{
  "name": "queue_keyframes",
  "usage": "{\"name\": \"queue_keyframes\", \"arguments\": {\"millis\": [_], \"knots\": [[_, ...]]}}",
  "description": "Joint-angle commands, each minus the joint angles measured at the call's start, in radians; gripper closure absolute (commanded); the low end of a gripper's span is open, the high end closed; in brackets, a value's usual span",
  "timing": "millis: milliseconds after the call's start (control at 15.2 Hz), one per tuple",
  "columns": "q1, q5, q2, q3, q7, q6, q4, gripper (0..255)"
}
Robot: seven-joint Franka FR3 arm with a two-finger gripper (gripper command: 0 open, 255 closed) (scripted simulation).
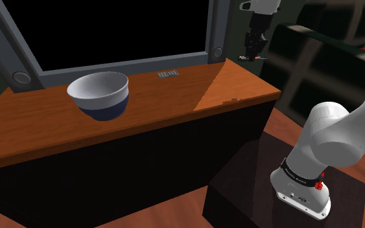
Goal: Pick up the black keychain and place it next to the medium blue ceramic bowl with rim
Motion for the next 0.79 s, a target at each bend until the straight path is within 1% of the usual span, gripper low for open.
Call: {"name": "queue_keyframes", "arguments": {"millis": [0,726], "knots": [[0.002,0.003,0.006,0.003,-0.002,-0.026,0.031,255],[0.017,0.025,0.057,0.013,-0.012,-0.159,0.214,255]]}}
